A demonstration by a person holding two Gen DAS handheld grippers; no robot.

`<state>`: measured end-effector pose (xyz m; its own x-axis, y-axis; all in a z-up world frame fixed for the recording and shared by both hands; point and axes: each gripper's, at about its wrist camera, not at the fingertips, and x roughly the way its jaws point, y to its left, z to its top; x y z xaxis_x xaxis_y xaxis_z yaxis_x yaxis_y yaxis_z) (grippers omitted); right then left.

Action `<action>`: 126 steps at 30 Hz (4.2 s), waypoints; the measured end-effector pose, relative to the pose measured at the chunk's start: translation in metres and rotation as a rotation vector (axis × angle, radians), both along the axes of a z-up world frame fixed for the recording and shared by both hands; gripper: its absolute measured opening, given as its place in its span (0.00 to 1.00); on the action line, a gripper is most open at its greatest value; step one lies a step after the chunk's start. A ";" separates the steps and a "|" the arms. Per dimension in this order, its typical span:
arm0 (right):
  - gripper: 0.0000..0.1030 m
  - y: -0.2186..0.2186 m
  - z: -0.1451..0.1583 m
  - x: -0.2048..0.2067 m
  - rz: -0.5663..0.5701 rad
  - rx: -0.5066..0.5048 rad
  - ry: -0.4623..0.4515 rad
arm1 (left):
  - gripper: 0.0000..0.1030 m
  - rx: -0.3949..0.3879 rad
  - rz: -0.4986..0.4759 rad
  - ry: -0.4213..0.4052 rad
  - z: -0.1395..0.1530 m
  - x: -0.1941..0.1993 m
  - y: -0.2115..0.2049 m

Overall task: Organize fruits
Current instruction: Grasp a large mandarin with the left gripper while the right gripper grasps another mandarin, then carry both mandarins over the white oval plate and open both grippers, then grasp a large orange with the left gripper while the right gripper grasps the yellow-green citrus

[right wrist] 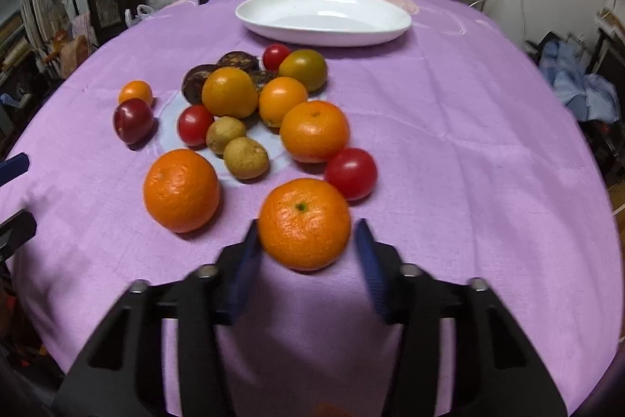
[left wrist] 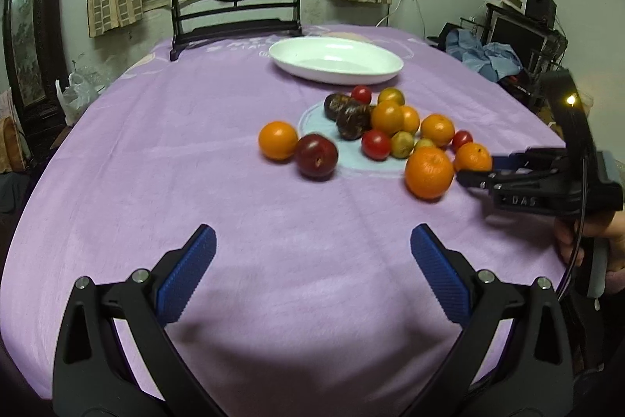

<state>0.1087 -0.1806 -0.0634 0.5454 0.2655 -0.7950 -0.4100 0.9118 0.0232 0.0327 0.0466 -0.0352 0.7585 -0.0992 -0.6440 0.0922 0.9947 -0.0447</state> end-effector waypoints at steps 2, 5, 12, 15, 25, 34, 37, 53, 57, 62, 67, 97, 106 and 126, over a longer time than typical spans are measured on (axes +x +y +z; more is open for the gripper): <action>0.42 -0.004 0.001 -0.004 -0.009 0.005 -0.012 | 0.98 -0.010 -0.030 0.006 0.001 0.007 -0.006; 0.41 -0.018 0.007 -0.012 -0.029 0.075 -0.040 | 0.97 -0.016 -0.083 0.019 0.001 0.018 -0.023; 0.41 -0.053 0.005 -0.024 -0.083 0.211 -0.016 | 0.85 -0.021 -0.164 0.098 -0.006 0.060 -0.073; 0.41 -0.058 0.005 -0.023 -0.082 0.247 -0.003 | 0.81 0.012 -0.156 0.144 -0.014 0.077 -0.088; 0.41 -0.063 0.002 -0.027 -0.059 0.293 0.024 | 0.57 0.026 -0.165 0.252 -0.032 0.100 -0.100; 0.41 -0.059 0.015 -0.012 -0.043 0.279 0.010 | 0.44 -0.047 -0.224 0.255 -0.025 0.101 -0.093; 0.41 -0.056 0.031 0.009 -0.039 0.308 -0.007 | 0.44 -0.117 -0.230 0.216 -0.006 0.109 -0.076; 0.41 0.046 0.030 0.221 -0.001 0.155 -0.001 | 0.44 -0.019 -0.053 0.229 0.019 0.337 -0.017; 0.43 0.057 0.017 0.236 0.026 0.117 0.047 | 0.44 0.002 -0.054 0.264 0.005 0.355 -0.017; 0.57 0.057 0.020 0.232 0.024 0.095 0.040 | 0.61 0.011 -0.054 0.260 0.002 0.353 -0.015; 0.58 0.034 0.045 0.205 0.011 0.183 0.012 | 0.87 0.006 -0.030 0.172 0.029 0.314 -0.005; 0.42 0.027 0.002 0.150 0.073 0.274 0.194 | 0.94 -0.220 0.094 0.196 -0.005 0.165 0.079; 0.41 0.018 0.008 0.148 0.038 0.299 0.174 | 0.91 -0.287 -0.009 0.264 -0.017 0.167 0.073; 0.41 0.015 0.010 0.147 0.034 0.309 0.171 | 0.51 -0.355 -0.081 0.341 -0.035 0.172 0.061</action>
